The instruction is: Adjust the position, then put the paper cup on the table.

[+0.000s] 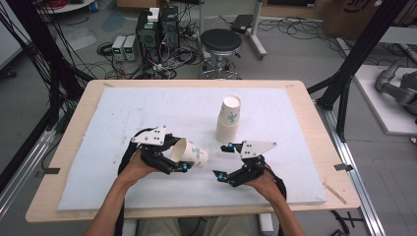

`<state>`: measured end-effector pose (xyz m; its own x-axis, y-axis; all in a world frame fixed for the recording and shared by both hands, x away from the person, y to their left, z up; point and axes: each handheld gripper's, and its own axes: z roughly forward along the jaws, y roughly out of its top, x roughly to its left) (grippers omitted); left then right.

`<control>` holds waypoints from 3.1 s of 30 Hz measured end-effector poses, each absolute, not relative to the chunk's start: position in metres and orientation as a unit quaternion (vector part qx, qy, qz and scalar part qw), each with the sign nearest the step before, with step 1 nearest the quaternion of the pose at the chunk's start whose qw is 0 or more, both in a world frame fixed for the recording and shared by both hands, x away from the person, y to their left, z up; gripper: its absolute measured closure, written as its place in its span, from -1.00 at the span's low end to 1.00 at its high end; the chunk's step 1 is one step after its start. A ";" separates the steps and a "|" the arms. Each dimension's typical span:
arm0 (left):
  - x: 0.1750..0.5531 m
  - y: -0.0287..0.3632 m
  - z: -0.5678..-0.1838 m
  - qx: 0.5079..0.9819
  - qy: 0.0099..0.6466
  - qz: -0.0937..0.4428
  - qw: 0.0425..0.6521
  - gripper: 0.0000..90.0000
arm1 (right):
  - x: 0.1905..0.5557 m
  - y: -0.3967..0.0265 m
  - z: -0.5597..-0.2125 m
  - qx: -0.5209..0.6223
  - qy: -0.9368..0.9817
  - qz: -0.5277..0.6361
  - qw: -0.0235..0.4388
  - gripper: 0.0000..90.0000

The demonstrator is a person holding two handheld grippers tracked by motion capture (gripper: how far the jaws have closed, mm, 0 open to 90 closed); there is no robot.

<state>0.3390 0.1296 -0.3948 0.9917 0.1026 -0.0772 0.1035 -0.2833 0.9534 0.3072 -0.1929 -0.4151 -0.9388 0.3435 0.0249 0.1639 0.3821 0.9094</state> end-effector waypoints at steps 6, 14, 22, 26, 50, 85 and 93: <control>0.352 0.133 -0.385 0.827 0.071 0.014 0.557 -0.29 | 0.306 -0.216 -0.421 0.215 0.820 0.514 0.128 -0.69; 0.378 0.133 -0.374 0.888 0.087 0.032 0.450 -0.30 | 0.305 -0.238 -0.431 0.287 0.812 0.469 0.195 -0.69; 0.396 0.132 -0.364 0.912 0.088 0.042 0.398 -0.30 | 0.306 -0.249 -0.440 0.317 0.807 0.453 0.209 -0.69; 0.399 0.131 -0.362 0.913 0.091 0.042 0.395 -0.30 | 0.308 -0.250 -0.442 0.322 0.803 0.455 0.210 -0.69; 0.404 0.127 -0.366 0.920 0.093 0.047 0.378 -0.30 | 0.310 -0.255 -0.447 0.335 0.798 0.455 0.209 -0.69; 0.433 0.095 -0.399 0.949 0.140 0.067 0.274 -0.31 | 0.311 -0.256 -0.450 0.335 0.799 0.457 0.200 -0.69; 0.437 0.091 -0.406 0.946 0.145 0.058 0.284 -0.73 | 0.311 -0.257 -0.450 0.333 0.799 0.459 0.199 -0.69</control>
<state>0.4366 0.0911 -0.4059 0.9510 0.3080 0.0268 0.2424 -0.7968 0.5535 0.3115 -0.2565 -0.4504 -0.6984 0.7157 -0.0120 0.3495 0.3556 0.8668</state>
